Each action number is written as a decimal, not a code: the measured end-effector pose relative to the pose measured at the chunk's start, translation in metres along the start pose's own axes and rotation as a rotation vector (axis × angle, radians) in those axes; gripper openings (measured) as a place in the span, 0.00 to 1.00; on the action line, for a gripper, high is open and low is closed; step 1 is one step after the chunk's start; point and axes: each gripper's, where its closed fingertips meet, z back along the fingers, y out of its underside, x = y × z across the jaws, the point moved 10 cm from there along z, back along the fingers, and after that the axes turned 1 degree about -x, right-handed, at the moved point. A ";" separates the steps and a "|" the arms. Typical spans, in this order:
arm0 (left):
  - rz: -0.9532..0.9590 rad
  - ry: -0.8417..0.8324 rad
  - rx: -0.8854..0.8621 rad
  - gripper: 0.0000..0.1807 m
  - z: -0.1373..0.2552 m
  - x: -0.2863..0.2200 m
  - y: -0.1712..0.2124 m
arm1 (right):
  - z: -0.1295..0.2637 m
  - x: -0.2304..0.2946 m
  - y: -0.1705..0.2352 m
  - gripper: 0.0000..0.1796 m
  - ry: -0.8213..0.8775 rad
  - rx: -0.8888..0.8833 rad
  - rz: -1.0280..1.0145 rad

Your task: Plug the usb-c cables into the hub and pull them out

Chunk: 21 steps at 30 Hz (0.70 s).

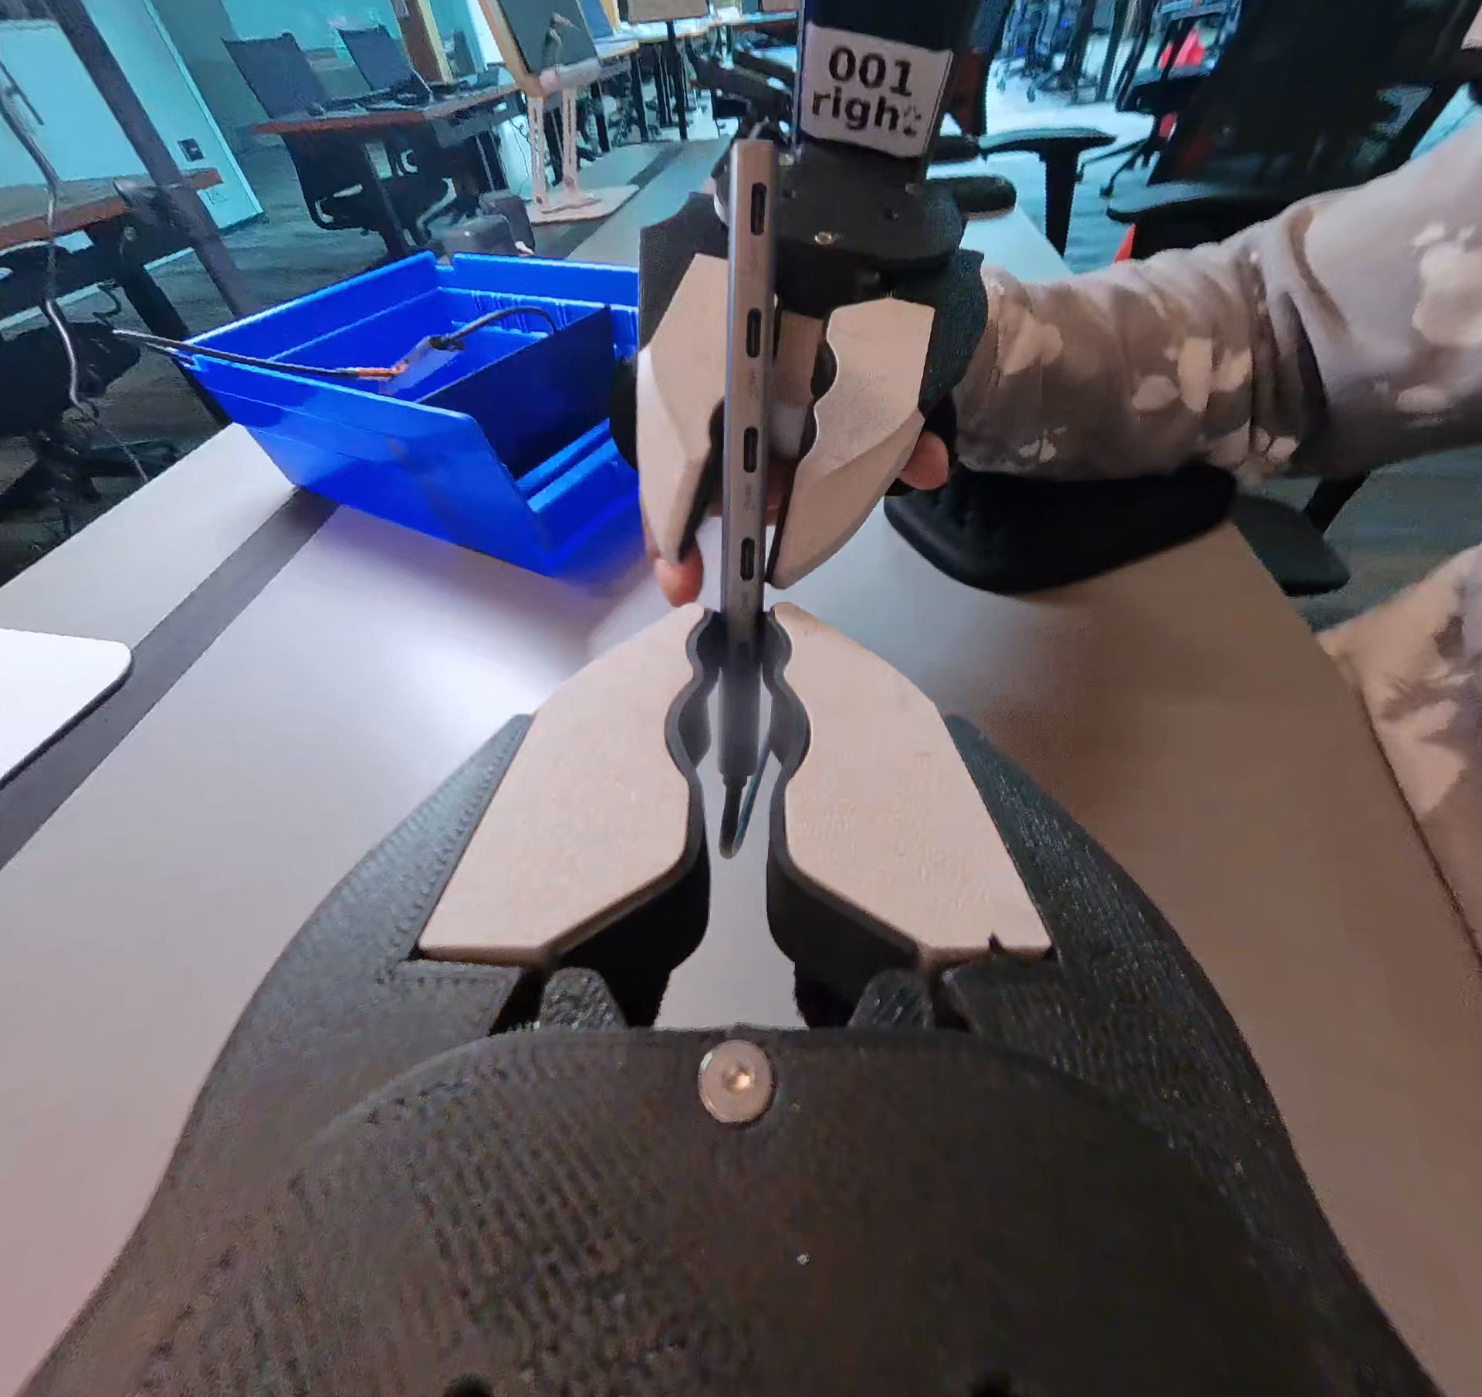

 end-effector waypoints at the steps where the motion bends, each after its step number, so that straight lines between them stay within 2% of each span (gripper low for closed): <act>1: -0.007 0.006 0.005 0.06 -0.001 0.000 0.002 | -0.001 0.001 0.001 0.07 -0.013 0.004 -0.006; 8: 0.010 0.013 -0.032 0.07 -0.002 0.002 0.007 | 0.003 0.004 0.003 0.05 -0.030 0.018 0.039; 11: 0.021 -0.058 -0.101 0.17 0.012 0.013 0.001 | 0.010 0.000 -0.003 0.05 0.041 0.005 0.070; 14: 0.023 -0.248 -0.122 0.18 0.049 0.039 -0.012 | 0.020 -0.010 -0.008 0.05 0.180 -0.028 0.085; 16: 0.062 -0.439 -0.101 0.15 0.088 0.063 -0.022 | 0.025 -0.015 -0.007 0.05 0.246 -0.012 0.100; 19: 0.187 -0.632 0.073 0.15 0.143 0.101 -0.026 | 0.027 -0.019 -0.007 0.05 0.278 -0.006 0.101; 21: 0.279 -0.666 0.229 0.16 0.164 0.125 -0.017 | 0.026 -0.019 -0.008 0.05 0.286 -0.019 0.096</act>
